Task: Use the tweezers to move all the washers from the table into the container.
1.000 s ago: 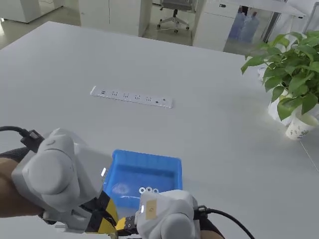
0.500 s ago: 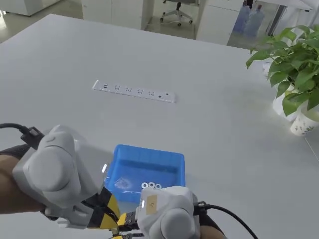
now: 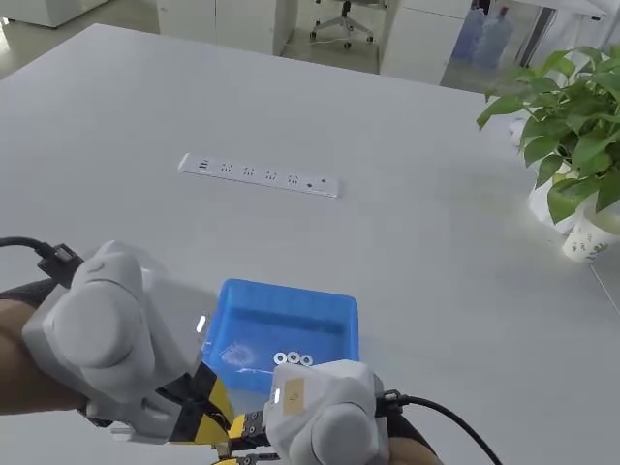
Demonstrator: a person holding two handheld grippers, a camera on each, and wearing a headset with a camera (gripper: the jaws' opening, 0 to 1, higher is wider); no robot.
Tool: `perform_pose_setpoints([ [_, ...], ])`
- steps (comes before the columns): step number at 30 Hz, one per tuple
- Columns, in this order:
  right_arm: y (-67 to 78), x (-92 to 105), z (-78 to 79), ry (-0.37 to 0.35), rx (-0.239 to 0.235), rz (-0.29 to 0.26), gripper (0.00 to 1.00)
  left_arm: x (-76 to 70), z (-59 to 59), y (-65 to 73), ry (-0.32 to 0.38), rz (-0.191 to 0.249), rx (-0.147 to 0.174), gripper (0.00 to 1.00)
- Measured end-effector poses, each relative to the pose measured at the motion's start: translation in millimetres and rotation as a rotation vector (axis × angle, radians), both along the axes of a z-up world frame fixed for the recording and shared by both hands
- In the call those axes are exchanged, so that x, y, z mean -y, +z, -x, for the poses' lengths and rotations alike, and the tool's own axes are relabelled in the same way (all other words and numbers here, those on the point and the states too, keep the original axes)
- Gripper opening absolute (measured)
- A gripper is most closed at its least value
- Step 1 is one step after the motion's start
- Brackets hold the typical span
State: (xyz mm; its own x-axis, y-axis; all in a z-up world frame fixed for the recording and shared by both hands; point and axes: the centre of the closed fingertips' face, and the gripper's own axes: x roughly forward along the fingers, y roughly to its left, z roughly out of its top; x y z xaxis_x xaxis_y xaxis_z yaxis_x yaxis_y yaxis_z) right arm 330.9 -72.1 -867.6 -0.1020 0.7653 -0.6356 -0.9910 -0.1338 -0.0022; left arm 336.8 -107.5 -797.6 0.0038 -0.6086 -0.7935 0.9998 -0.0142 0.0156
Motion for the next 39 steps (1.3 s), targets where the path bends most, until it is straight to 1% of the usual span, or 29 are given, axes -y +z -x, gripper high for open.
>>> perform_pose_setpoints([
  [9,1.4,-0.9,1.1,0.002,0.001,-0.003,0.11,0.6,-0.2,1.3,-0.003,0.003,0.001,0.06],
  [16,-1.6,-0.2,2.2,0.004,-0.002,0.006,0.11,-0.4,1.0,-1.8,-0.005,-0.006,-0.002,0.06],
  [22,-1.4,-0.1,1.9,0.003,0.0,0.005,0.11,0.0,0.6,-1.8,-0.006,-0.002,-0.001,0.06],
  [27,-1.9,0.7,2.1,0.003,-0.002,0.006,0.11,2.0,1.8,-1.5,-0.011,0.008,-0.008,0.05],
  [34,-2.7,1.4,2.4,0.008,0.005,0.011,0.11,2.9,2.1,-1.4,-0.011,0.016,-0.007,0.05],
  [39,-3.1,1.3,2.0,0.0,0.0,0.01,0.1,2.7,1.3,-1.6,-0.009,0.018,-0.008,0.05],
])
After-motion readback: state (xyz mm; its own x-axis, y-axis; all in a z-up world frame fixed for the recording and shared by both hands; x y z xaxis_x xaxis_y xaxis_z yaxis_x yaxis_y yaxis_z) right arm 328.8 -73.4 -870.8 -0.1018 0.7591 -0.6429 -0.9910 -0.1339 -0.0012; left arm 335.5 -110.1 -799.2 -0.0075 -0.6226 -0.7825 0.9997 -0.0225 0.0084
